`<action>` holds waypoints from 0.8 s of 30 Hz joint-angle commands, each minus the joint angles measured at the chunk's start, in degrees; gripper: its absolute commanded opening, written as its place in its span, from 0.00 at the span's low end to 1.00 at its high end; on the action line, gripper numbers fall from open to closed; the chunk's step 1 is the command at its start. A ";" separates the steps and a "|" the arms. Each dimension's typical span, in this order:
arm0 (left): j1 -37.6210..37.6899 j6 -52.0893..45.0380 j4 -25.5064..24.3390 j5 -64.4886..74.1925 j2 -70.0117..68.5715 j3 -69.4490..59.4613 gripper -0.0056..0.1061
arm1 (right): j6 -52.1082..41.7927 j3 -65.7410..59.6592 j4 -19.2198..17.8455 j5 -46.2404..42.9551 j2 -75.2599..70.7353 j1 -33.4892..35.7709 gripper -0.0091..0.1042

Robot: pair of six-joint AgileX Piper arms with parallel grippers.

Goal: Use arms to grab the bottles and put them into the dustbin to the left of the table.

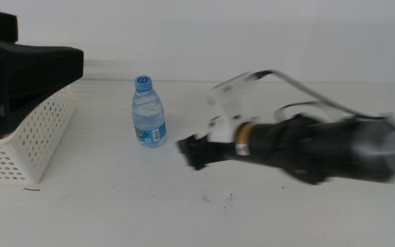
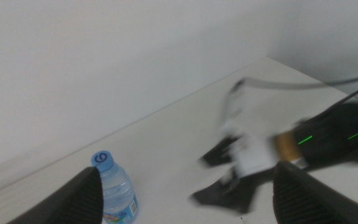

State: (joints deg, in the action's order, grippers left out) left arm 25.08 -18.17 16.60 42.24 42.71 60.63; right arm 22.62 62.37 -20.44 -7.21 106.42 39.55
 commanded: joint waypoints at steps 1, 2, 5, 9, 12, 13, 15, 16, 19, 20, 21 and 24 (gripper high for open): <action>0.35 0.24 -0.12 -0.71 -0.21 0.06 0.89 | 2.92 -4.79 -0.64 10.59 -10.92 0.89 0.86; 0.35 0.24 -0.12 -0.71 -0.21 0.06 0.89 | 2.57 -4.73 -0.64 17.50 -14.88 1.50 0.86; 0.35 0.24 -0.12 -0.71 -0.21 0.06 0.89 | -4.06 -2.51 2.59 31.22 -24.69 2.87 0.86; 0.35 0.24 -0.12 -0.71 -0.21 0.06 0.89 | -14.21 2.42 11.91 38.97 -34.35 3.23 0.86; 0.35 0.24 -0.12 -0.71 -0.21 0.06 0.89 | -16.61 7.13 14.90 45.86 -38.42 3.23 0.86; 0.35 0.12 -0.12 -0.70 -0.21 0.06 0.89 | -16.61 8.86 14.90 47.48 -39.28 3.23 0.86; 0.35 0.24 -0.12 -0.70 -0.21 0.06 0.89 | -16.61 11.52 14.90 49.71 -40.89 3.23 0.86; 0.35 0.24 -0.12 -0.70 -0.21 0.06 0.89 | -16.61 12.17 14.90 49.95 -41.49 3.23 0.86; 0.35 0.24 -0.12 -0.70 -0.21 0.06 0.89 | -16.61 12.69 14.90 49.29 -42.83 3.23 0.86; 0.35 0.24 -0.12 -0.70 -0.21 0.06 0.89 | -16.61 12.69 14.79 49.31 -43.35 3.23 0.86; 0.35 0.24 -0.12 -0.85 -0.21 0.06 0.89 | -16.61 12.69 14.79 49.51 -43.65 3.23 0.86; 0.35 0.24 -0.12 -0.93 -0.21 0.06 0.89 | -16.61 12.69 14.79 49.51 -44.38 3.23 0.86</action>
State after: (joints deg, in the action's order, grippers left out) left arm 25.08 -18.17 16.60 42.24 42.71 60.63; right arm 6.57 74.70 -5.37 42.28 62.77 42.72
